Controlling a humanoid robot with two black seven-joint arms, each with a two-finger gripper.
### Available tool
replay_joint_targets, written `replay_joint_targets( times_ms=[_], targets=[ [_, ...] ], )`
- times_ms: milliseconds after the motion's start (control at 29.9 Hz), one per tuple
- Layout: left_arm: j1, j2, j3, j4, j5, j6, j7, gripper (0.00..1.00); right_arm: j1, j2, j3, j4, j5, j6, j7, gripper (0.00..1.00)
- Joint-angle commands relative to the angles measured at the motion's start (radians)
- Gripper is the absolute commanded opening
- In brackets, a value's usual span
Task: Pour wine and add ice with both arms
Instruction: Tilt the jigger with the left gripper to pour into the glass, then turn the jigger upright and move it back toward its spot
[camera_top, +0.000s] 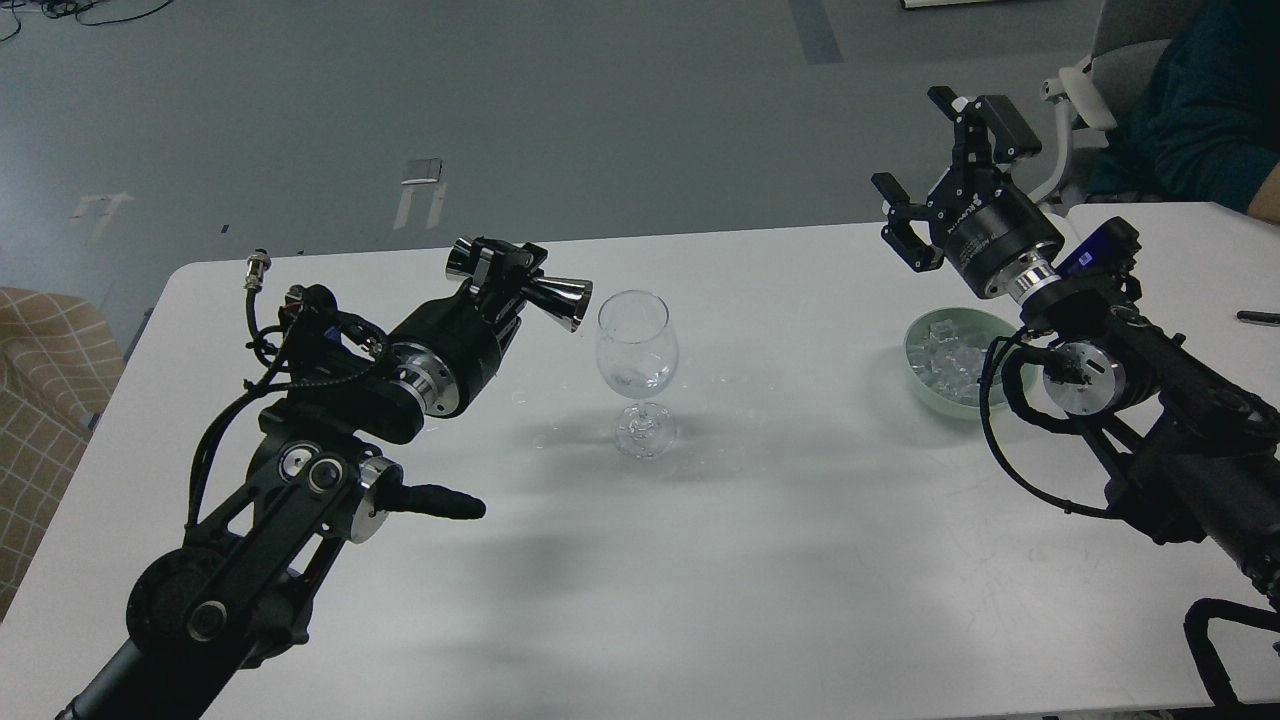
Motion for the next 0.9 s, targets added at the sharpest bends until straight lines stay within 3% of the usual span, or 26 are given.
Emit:
replay_joint_targets(
  times_ms=[0,167,267,568,869],
  targets=[
    [-0.003,-0.006,-0.005,0.001,-0.003,-0.001,0.004,0.00,0.000,0.000,-0.002,-0.002,0.000,0.001,0.000,1.00],
    [-0.011,-0.007,-0.027,0.000,-0.062,-0.001,0.012,0.00,-0.008,0.000,-0.002,0.000,0.000,0.000,0.000,1.00],
    [-0.013,-0.006,-0.079,-0.005,-0.243,-0.001,0.034,0.00,-0.008,0.000,-0.002,0.000,-0.002,0.000,0.000,1.00],
    [0.012,-0.010,-0.280,-0.011,-0.694,-0.006,0.034,0.00,-0.007,0.000,-0.002,0.000,-0.002,0.001,0.000,1.00],
    [0.179,-0.056,-0.550,0.110,-1.035,-0.043,0.034,0.01,-0.011,0.000,-0.002,0.003,0.000,0.000,-0.002,1.00]
  ],
)
